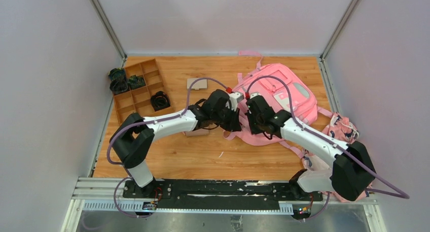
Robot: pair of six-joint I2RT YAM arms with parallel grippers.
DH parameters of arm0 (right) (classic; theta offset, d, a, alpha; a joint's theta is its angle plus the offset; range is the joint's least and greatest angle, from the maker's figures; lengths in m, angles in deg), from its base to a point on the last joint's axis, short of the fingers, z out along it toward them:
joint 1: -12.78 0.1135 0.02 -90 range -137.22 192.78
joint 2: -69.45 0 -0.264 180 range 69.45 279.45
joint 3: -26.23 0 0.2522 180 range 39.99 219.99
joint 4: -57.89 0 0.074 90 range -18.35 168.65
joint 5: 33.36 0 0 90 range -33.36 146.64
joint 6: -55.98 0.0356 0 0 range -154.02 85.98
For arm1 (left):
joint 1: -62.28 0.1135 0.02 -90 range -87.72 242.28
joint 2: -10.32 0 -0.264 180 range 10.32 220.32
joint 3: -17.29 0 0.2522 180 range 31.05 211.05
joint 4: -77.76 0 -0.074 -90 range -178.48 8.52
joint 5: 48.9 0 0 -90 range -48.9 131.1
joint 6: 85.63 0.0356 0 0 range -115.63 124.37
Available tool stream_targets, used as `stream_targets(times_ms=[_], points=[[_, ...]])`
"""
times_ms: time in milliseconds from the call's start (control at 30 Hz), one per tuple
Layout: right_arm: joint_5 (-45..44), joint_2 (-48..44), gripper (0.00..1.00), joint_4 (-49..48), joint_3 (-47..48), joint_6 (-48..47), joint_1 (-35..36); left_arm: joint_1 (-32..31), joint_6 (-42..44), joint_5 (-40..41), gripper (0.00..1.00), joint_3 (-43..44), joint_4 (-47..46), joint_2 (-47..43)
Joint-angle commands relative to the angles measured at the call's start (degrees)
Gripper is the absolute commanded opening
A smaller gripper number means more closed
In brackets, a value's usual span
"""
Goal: Pack the student bag
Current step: Zip the student bag at the center of the board.
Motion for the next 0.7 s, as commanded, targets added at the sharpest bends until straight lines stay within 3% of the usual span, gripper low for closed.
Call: stream_targets(times_ms=[0, 333, 433, 533, 567, 667], points=[[-13.7, -4.7, 0.0, 9.1, 0.1, 1.9, 0.2, 3.4, -0.7, -1.6, 0.0, -1.0, -1.4, -3.0], [-18.6, -12.2, 0.0, 17.8, -1.8, 5.9, -0.5, 11.9, 0.1, 1.9, 0.0, -1.2, -1.5, -4.3], [-20.7, -12.7, 0.0, 20.6, -1.6, 8.0, -2.9, 14.9, -0.7, 6.3, 0.0, -1.5, -2.8, -3.6], [-19.4, -13.9, 0.0, 21.2, -1.0, 8.1, -4.5, 15.5, -3.1, 1.6, 0.0, -1.0, -6.5, -2.2], [-18.1, -14.5, 0.04, 21.0, -0.4, 7.8, -4.5, 15.2, -3.7, -0.8, 0.0, -0.6, -6.8, -1.9], [-9.6, -16.3, 0.42, 18.8, 1.3, 3.8, -4.4, 13.7, -4.0, -3.3, 0.0, -1.4, -6.8, -2.2]])
